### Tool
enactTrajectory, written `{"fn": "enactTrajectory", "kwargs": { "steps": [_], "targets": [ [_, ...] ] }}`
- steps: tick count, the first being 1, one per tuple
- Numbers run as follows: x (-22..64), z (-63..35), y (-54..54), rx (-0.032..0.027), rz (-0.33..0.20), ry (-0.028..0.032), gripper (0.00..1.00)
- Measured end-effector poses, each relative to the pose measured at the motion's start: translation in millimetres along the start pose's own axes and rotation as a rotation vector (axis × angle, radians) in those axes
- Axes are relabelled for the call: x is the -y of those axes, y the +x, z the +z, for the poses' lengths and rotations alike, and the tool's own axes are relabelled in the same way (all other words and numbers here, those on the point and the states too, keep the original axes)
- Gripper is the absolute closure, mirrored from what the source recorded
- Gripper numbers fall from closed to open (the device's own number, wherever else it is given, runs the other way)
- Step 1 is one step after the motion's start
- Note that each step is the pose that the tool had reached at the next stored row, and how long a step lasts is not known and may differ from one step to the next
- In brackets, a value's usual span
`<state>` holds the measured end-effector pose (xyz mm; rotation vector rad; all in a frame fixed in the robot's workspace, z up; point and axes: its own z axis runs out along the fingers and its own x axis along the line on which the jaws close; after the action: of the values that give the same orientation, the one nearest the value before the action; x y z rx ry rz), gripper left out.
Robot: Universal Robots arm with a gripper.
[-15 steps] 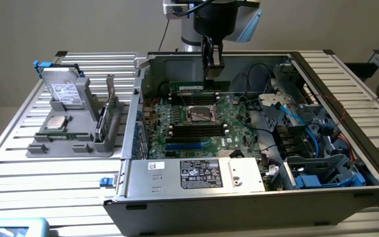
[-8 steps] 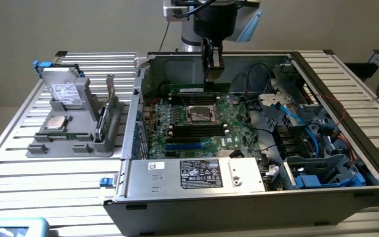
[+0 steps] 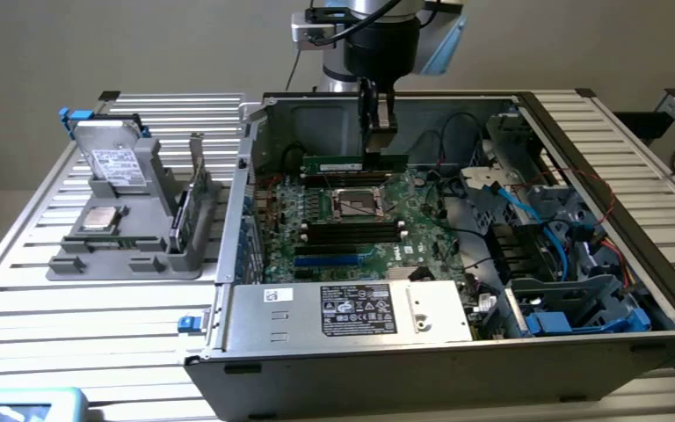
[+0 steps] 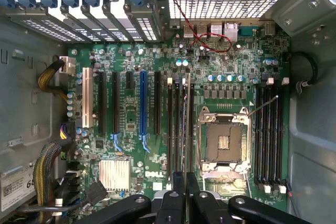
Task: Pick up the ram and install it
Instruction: 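Insert the ram into the slot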
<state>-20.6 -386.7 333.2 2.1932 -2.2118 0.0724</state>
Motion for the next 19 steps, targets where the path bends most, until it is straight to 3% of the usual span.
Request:
{"fn": "enactTrajectory", "kwargs": {
  "steps": [19],
  "targets": [
    [2.8, 34.7, -0.6, -0.0001, 0.008, -0.0004, 0.87]
  ]
}}
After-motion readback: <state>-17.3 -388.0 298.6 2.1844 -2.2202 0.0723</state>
